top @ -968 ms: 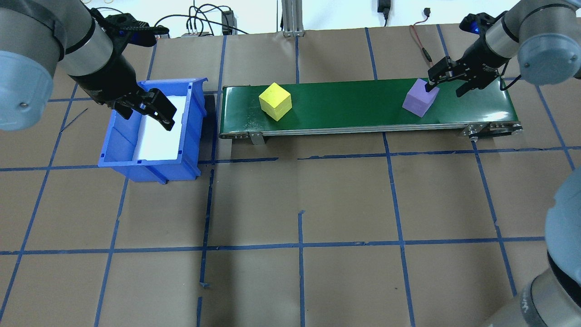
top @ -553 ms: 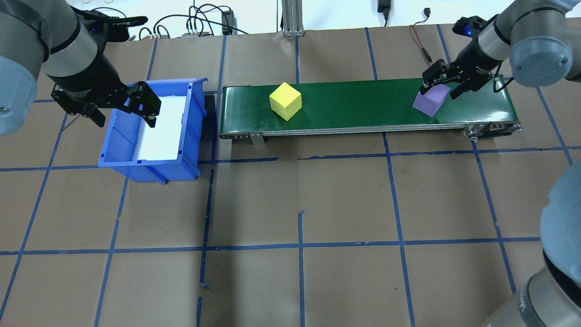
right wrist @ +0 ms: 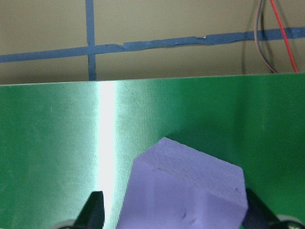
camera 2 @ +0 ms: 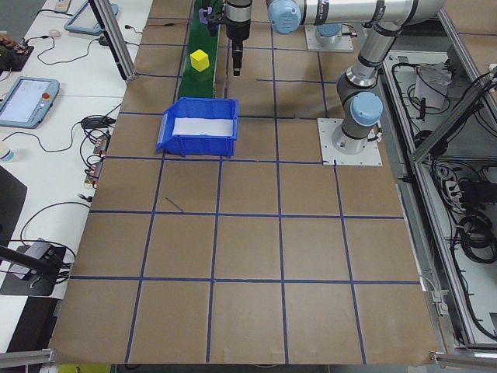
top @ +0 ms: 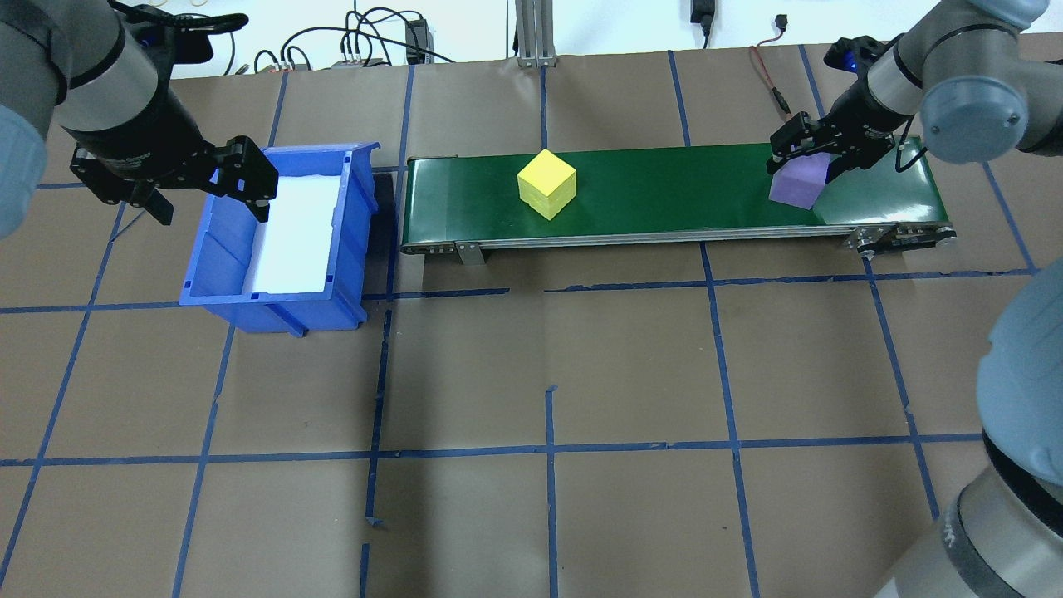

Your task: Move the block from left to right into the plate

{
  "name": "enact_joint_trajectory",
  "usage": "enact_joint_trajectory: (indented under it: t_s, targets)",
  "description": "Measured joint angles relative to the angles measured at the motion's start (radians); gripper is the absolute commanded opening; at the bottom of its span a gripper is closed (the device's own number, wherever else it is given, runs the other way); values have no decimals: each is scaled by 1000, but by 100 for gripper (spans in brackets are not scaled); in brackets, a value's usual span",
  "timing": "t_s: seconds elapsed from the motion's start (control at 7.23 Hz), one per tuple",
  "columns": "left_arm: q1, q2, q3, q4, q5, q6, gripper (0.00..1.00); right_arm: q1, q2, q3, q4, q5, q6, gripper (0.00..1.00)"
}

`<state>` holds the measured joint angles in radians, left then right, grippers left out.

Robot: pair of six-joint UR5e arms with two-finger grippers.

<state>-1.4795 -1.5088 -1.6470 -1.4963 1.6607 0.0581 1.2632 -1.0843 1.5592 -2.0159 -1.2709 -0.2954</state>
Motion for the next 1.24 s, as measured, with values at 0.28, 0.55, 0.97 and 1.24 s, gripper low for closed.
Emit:
enact_joint_trajectory:
  t_s: [0.28,0.55,0.97,1.24]
  targets:
    - [-6,3,1,0,-10,4,100,-1,3,2,-4,-6,2,37]
    - [-19,5,-1,0,-20,32,100,-1,-3,6,-1,-65,1,29]
    - [-31,5,-3,0,-48,43,100,-28,-42,-42,7,-210,-6,29]
    - [-39,7,-3,-1,-52,43,100,-144,-89,-47,45,-279,-58,29]
